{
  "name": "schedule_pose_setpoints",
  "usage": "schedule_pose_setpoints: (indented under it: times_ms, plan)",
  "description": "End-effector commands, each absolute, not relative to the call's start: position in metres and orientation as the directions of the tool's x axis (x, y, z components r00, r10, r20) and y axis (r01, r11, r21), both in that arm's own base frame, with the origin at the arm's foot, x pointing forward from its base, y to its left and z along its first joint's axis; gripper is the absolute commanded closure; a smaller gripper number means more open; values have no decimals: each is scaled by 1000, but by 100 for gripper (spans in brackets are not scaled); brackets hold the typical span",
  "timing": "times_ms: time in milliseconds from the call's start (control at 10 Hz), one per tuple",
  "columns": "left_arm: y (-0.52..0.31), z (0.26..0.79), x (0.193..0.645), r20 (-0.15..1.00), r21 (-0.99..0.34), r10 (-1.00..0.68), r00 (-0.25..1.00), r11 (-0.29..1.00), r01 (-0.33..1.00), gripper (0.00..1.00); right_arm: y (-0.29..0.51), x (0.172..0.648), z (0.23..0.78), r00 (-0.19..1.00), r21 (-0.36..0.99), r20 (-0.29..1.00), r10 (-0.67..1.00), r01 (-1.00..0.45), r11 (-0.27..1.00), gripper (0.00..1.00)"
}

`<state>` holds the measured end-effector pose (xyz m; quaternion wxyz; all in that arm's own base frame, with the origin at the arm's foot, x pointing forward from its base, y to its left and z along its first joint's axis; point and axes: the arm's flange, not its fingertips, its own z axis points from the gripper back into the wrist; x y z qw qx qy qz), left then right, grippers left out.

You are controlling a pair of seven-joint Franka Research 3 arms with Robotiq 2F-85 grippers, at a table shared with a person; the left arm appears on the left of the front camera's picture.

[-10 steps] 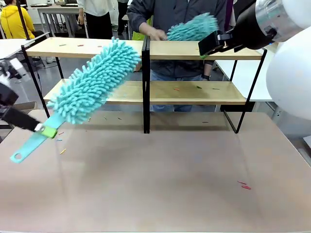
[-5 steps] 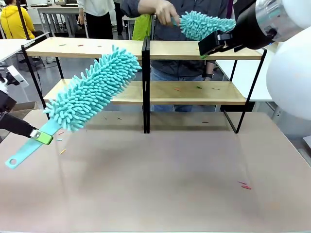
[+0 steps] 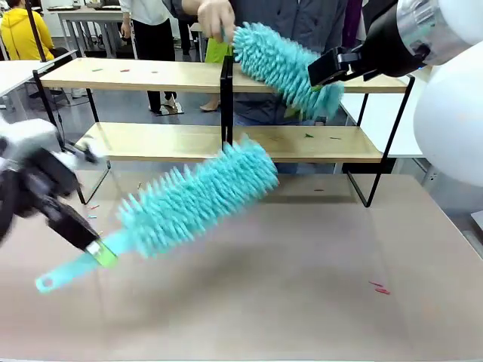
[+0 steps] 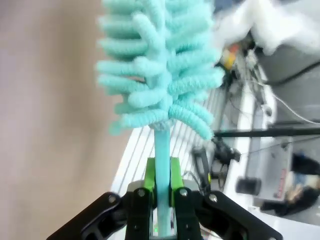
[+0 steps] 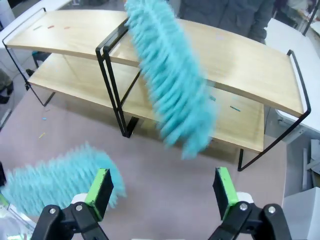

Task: Clean the shelves.
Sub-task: Clean a randomly selected level of the Shelf with the Duster.

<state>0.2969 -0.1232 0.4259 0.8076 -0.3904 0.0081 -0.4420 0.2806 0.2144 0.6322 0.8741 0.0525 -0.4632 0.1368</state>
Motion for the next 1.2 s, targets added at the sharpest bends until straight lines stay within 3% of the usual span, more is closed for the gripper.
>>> schedule_pose_setpoints:
  times_ms: [0, 100, 300, 400, 600, 1000, 1100]
  plan:
    - [-185, 408, 322, 112, -620, -841, 530, 358, 699, 87, 214, 281, 632, 532, -37, 825, 191, -286, 957, 0]
    - [-216, 391, 325, 30, -610, -848, 529, 404, 682, 87, 214, 281, 632, 532, -37, 825, 191, -286, 957, 0]
    - [-250, 380, 324, -8, -592, -781, 624, 507, 626, 87, 214, 281, 632, 532, -37, 825, 191, -286, 957, 0]
    - [-237, 378, 300, 59, -613, -834, 549, 404, 679, 87, 214, 281, 632, 532, -37, 825, 191, -286, 957, 0]
    - [-259, 365, 313, 14, -608, -813, 582, 455, 651, 87, 214, 281, 632, 532, -37, 825, 191, -286, 957, 0]
    - [-322, 368, 307, 232, -539, -538, 810, 622, 568, 87, 214, 281, 632, 532, -37, 825, 191, -286, 957, 0]
    - [-336, 367, 315, 232, -518, -476, 848, 677, 522, 87, 214, 281, 632, 532, -37, 825, 191, -286, 957, 0]
